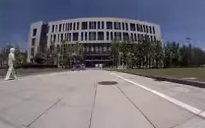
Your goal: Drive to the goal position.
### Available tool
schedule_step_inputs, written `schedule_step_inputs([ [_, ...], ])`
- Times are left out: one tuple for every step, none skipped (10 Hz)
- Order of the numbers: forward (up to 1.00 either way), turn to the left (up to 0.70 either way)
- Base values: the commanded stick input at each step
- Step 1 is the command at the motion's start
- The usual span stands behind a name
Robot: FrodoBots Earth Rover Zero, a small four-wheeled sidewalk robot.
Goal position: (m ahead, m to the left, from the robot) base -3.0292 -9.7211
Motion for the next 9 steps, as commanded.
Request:
schedule_step_inputs([
  [0.70,0.00],
  [0.70,0.00],
  [0.70,0.00],
  [0.70,0.00],
  [0.70,0.00],
  [0.70,0.00],
  [0.70,0.00],
  [0.70,0.00],
  [0.70,0.00],
])
